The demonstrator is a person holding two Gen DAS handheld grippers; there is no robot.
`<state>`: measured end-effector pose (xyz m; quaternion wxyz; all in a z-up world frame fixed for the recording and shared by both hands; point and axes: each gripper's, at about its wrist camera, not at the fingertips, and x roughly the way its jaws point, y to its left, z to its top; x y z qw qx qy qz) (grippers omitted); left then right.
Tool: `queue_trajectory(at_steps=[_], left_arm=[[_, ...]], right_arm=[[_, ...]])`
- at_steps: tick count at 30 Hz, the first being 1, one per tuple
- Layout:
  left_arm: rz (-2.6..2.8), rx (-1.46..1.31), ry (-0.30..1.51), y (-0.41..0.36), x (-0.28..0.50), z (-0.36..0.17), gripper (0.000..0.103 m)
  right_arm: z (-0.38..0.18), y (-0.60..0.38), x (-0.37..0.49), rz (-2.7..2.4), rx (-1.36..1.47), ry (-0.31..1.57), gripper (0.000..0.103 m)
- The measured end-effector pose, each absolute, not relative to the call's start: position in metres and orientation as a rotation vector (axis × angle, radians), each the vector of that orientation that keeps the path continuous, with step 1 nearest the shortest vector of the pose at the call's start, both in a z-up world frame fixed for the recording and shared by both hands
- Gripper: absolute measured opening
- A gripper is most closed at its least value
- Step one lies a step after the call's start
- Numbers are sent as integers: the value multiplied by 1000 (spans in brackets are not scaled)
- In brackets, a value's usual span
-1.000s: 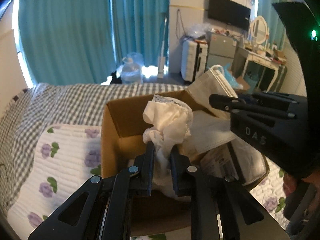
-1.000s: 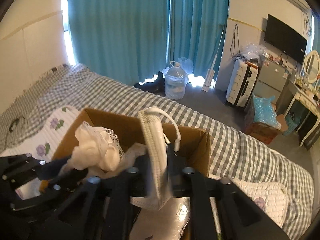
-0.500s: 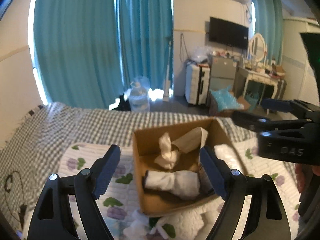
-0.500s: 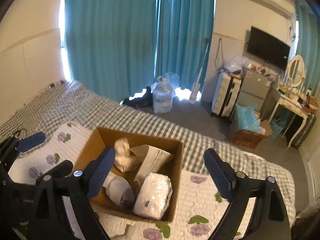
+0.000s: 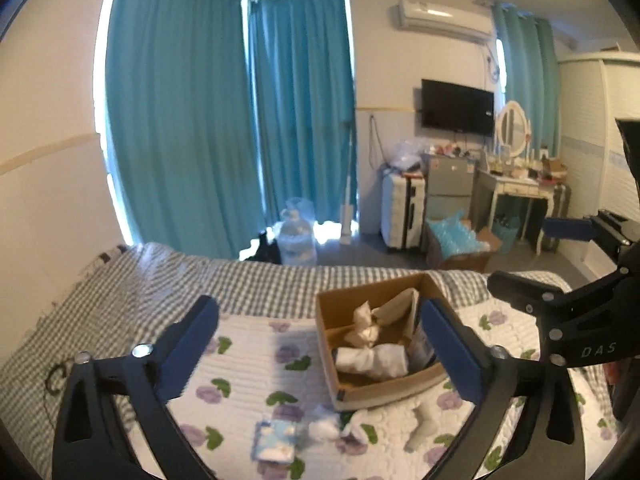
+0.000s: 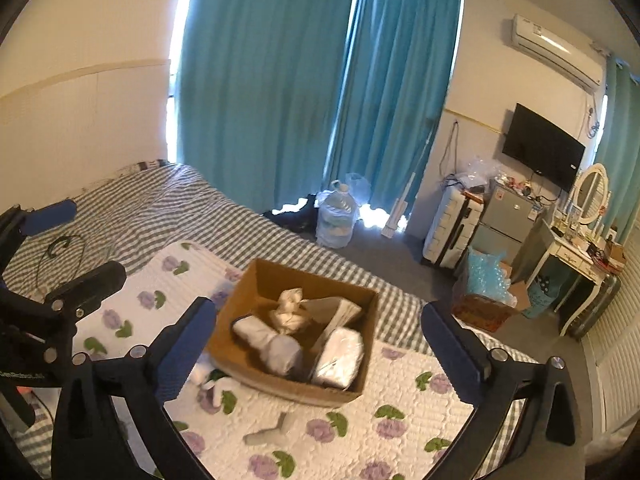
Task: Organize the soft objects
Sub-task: 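Move the right tool to the knotted white towel while the left tool reaches the blue tissue pack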
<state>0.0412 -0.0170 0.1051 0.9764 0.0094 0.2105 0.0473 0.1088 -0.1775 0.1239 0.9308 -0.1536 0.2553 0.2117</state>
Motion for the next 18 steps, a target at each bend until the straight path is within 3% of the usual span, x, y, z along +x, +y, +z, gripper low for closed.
queue_trajectory(at_steps=[8,18], left_arm=[[132,6,496,-1,37,71,103],[219,-26,651,18,55,-11,103]], right_arm=[[78,-159,101,483,-361,597,103],[-23,-152,127,493,-319,711,103]])
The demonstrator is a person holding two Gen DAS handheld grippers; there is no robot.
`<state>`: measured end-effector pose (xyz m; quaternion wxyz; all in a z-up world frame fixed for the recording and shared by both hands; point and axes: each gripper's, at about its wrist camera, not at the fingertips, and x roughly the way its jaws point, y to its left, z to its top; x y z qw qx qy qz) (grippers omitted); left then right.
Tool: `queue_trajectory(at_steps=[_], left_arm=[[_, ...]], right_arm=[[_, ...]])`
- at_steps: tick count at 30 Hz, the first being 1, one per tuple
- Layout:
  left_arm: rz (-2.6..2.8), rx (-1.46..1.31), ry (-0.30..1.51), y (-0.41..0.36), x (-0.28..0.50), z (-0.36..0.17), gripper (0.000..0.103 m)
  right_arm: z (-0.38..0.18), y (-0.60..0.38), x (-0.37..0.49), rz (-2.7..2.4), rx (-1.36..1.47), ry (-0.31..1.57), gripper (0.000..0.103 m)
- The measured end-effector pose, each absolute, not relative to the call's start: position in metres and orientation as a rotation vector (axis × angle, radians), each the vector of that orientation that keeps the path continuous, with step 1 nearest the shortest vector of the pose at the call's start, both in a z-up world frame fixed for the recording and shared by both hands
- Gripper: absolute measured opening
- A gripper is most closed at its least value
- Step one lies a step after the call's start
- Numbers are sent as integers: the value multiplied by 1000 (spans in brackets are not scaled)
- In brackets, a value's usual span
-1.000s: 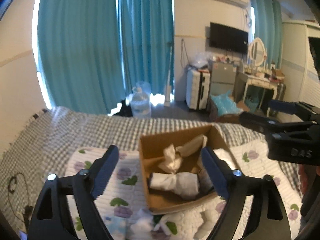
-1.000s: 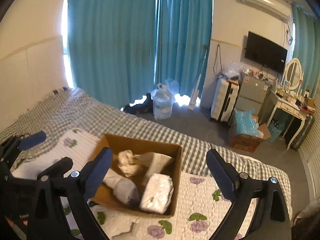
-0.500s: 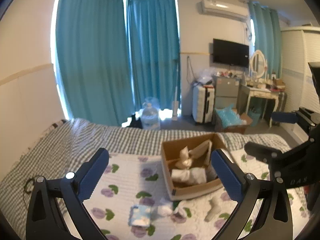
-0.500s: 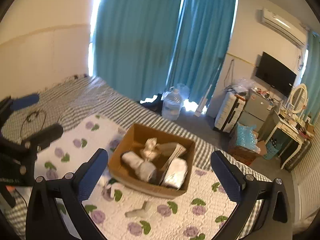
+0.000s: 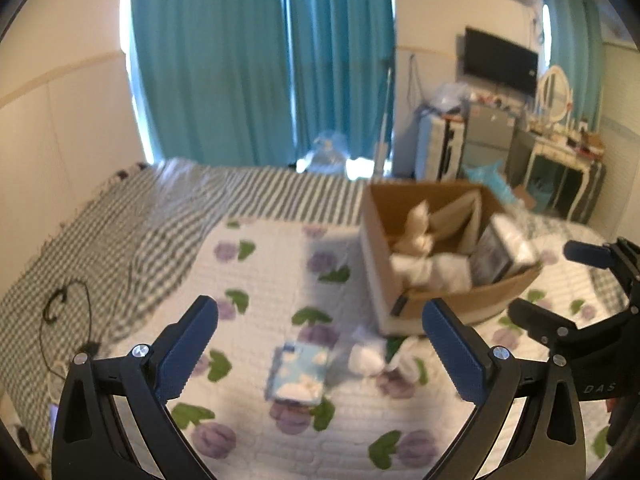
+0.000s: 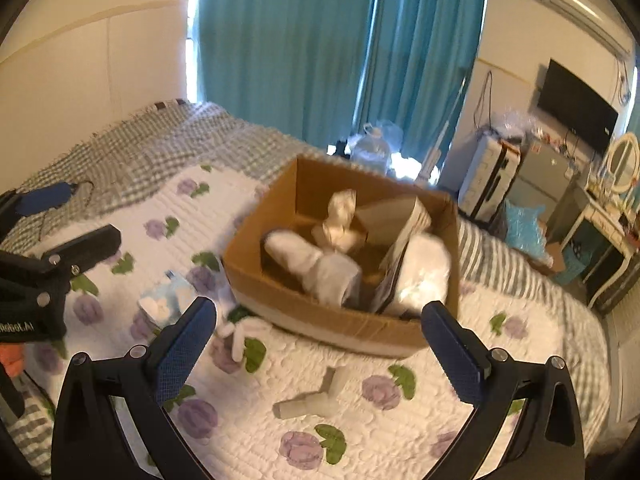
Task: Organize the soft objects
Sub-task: 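Move the right tool to the knotted white towel while the left tool reaches the blue tissue pack, then grasp the knotted towel with the right tool while the left tool grasps the tissue pack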
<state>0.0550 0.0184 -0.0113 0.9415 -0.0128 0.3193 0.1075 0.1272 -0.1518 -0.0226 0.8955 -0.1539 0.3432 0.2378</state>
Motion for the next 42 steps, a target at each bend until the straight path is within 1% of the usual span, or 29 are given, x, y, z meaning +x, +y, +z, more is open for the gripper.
queue_trajectory(at_steps=[5,13,21,22,26,29,30,31,32,33,35,37,38,39,40,42], left_arm=[[259,-3,716,23,64,-52,103],[276,27,805,28,76,-106,103],[235,26,862,36,83,-140,103],[228,15,869,38,84,-142,103],[199,-28,899,44,90,-153,102],[189,-45,913,48,92,-159,102],[185,-53,918,49,93,-161,100],[177,-60,920,50,94,-162,95],[168,-69,923,50,94,-162,93],[163,-75,923,51,94,-162,91],[150,-86,923,52,94,-163,83],[143,-90,926,52,95,-163,75],[137,-92,926,52,96,-162,74],[135,-93,925,52,96,-162,69],[131,-97,925,53,95,-161,60],[118,-110,929,54,95,-161,52]], right_arm=[[-67,-159,140,469,-301,787,103],[-115,-166,157,407,-267,892,103],[-160,-160,165,365,-292,1007,102],[-165,-159,167,359,-288,1019,101],[-177,-159,172,333,-286,1044,88],[-186,-160,176,337,-269,1069,85],[-187,-159,177,338,-268,1070,83],[-187,-158,177,341,-267,1071,78],[-187,-157,177,347,-266,1070,71],[-187,-156,176,355,-266,1070,68],[-187,-153,174,381,-268,1072,52],[-187,-148,171,387,-283,1067,46],[-187,-147,170,386,-292,1065,44],[-187,-145,170,387,-295,1062,43],[-187,-146,170,386,-293,1061,39],[-186,-148,172,387,-280,1058,33]])
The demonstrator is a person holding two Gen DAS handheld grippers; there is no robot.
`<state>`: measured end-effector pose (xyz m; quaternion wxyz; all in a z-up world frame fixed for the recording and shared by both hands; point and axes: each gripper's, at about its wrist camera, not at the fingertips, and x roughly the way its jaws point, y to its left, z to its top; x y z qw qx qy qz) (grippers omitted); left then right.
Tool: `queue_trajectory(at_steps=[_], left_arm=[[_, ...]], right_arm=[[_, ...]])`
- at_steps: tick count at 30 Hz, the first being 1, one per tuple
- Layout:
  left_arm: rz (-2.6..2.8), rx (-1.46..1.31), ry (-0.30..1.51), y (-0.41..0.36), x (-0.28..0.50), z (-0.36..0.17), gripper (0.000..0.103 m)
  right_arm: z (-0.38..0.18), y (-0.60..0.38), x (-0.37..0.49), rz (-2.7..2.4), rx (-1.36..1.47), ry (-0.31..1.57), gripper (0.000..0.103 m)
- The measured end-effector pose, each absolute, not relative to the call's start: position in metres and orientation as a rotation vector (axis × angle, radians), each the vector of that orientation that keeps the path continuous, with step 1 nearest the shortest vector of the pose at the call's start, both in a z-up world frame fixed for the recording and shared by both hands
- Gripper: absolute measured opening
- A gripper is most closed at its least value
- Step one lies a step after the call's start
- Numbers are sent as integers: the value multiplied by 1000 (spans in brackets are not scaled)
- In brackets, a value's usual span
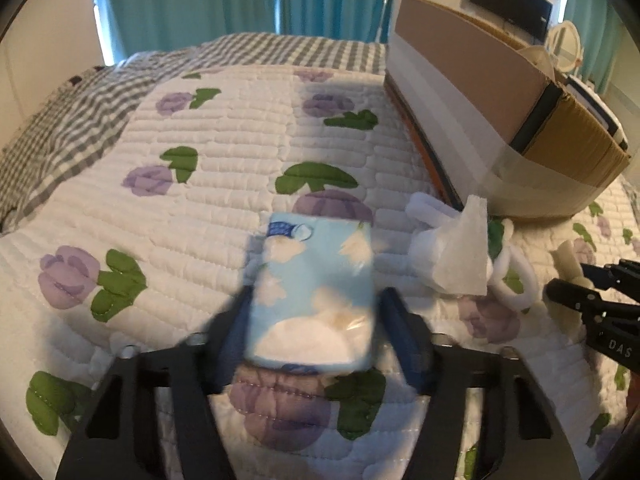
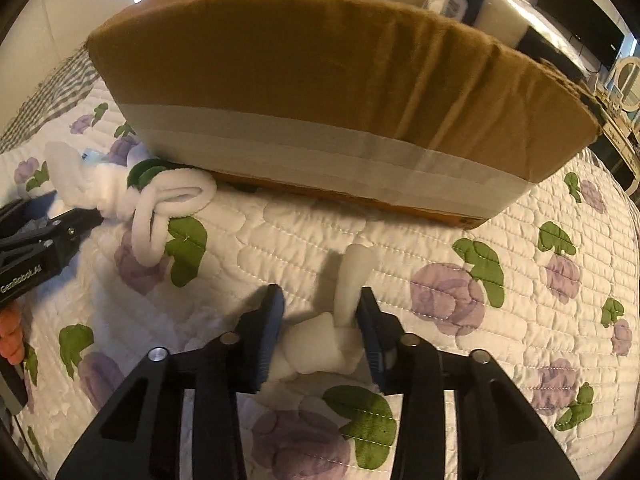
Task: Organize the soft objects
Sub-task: 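Grasp the knotted towel with the right tool while the left tool grasps the tissue pack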
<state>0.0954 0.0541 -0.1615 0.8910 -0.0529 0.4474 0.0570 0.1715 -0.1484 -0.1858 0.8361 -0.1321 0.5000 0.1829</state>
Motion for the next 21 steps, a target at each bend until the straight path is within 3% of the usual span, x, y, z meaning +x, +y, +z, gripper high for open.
queue_trajectory(at_steps=[12,21], left_arm=[[87,-90,920,52,80,-147,46],[77,-92,847,52,54,-105,46]], right_arm=[[-159,-159,148,411,-254,1002,30],[-124,-159,114,429,-233,930,30]])
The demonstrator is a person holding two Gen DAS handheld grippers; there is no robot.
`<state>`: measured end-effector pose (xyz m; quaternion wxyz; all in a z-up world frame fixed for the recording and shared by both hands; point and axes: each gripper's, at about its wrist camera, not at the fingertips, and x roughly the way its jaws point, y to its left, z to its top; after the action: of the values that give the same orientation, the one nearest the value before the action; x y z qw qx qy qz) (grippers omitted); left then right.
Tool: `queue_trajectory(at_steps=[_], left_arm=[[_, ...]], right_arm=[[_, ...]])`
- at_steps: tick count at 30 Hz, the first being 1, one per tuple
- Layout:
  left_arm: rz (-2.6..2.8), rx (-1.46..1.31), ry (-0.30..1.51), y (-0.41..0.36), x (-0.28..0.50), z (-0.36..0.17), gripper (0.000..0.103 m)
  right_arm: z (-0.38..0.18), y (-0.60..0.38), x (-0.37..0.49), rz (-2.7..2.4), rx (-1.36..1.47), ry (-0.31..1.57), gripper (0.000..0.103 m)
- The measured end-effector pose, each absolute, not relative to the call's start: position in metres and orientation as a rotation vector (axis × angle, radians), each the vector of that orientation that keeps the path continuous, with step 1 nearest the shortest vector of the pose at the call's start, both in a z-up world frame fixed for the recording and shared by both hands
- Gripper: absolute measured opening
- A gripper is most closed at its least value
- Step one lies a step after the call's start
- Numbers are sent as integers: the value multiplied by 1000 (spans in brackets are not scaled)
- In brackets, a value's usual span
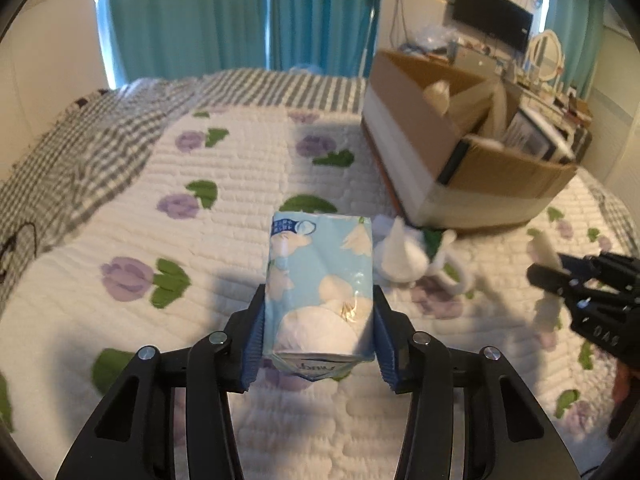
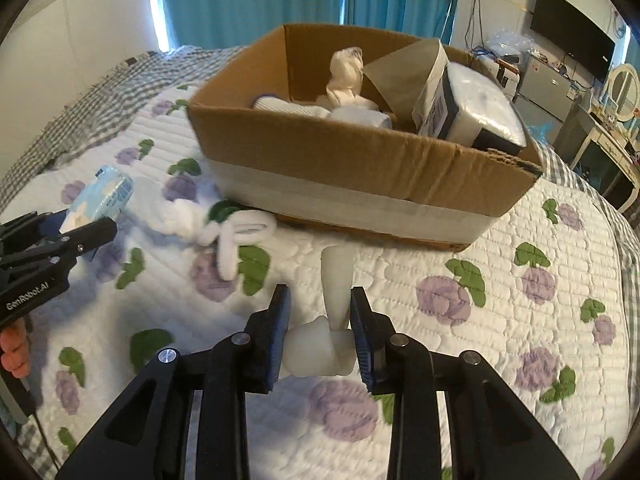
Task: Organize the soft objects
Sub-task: 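Grasp the knotted towel with the right tool while the left tool grasps the tissue pack, then carry the towel and tissue pack over the box and open both tools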
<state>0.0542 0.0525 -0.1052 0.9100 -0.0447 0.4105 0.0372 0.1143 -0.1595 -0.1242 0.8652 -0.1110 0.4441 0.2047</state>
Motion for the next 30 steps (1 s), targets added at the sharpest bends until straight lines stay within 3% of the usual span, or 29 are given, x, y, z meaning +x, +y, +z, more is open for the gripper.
queue_trajectory(at_steps=[17,30], left_arm=[[4,-15,623,21,51,6,46],[-67,-18,584,-15,123,35,46]], right_arm=[[14,-141,104,415,-240,675,30],[69,-145,172,408,-234,589,30]])
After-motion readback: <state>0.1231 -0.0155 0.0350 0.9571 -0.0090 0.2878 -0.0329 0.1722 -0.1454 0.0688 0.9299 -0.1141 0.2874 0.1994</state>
